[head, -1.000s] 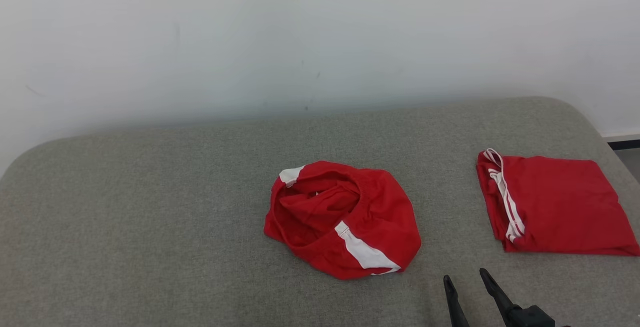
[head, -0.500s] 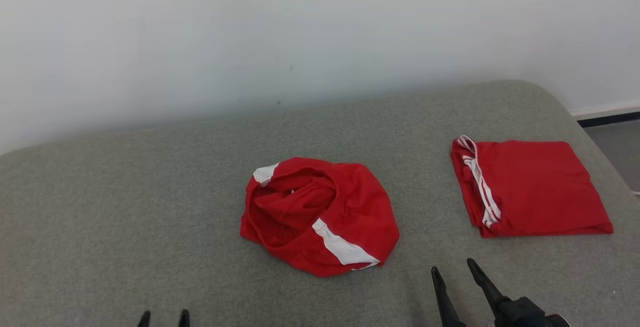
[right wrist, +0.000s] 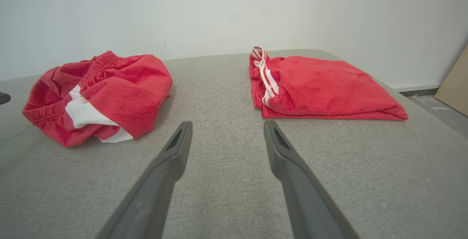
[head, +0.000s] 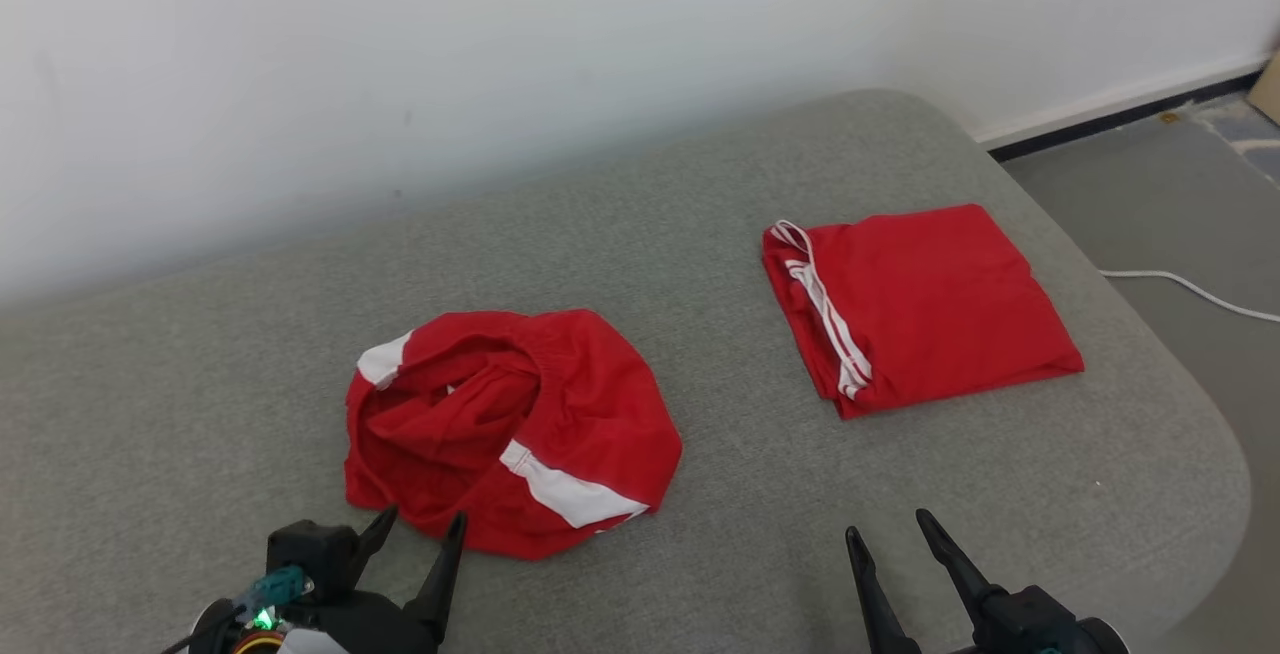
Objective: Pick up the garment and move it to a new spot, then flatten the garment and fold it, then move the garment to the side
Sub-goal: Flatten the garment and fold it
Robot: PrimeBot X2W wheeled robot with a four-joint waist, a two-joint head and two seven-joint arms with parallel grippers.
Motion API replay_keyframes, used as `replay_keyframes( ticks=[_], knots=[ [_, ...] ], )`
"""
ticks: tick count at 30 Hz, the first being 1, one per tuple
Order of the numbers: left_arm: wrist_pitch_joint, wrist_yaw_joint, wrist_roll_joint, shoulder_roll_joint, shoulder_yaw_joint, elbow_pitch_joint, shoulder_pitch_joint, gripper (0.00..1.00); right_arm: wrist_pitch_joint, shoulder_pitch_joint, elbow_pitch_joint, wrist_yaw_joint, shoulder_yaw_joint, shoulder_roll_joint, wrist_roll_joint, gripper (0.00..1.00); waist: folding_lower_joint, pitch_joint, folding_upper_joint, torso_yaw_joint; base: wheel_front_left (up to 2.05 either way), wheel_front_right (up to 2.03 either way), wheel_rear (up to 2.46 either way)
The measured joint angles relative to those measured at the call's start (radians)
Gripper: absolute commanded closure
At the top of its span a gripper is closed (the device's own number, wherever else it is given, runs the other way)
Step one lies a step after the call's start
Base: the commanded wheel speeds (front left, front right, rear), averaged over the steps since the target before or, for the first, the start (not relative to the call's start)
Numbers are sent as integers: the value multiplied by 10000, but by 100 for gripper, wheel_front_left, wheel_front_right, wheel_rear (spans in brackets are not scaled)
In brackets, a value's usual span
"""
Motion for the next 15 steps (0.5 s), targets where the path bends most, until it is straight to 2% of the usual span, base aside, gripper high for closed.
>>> replay_keyframes(
  ticks=[9,15],
  knots=[
    [1007,0,-253,-35,-337,922,-1199,0,0,-54,-130,0,33,-2,109,0,0,511,1,-1004,0,0,0],
    [1546,0,-330,318,-802,1024,-1664,0,0,-54,-171,0,13,0,163,0,0,788,1,-1322,0,0,0]
  ],
)
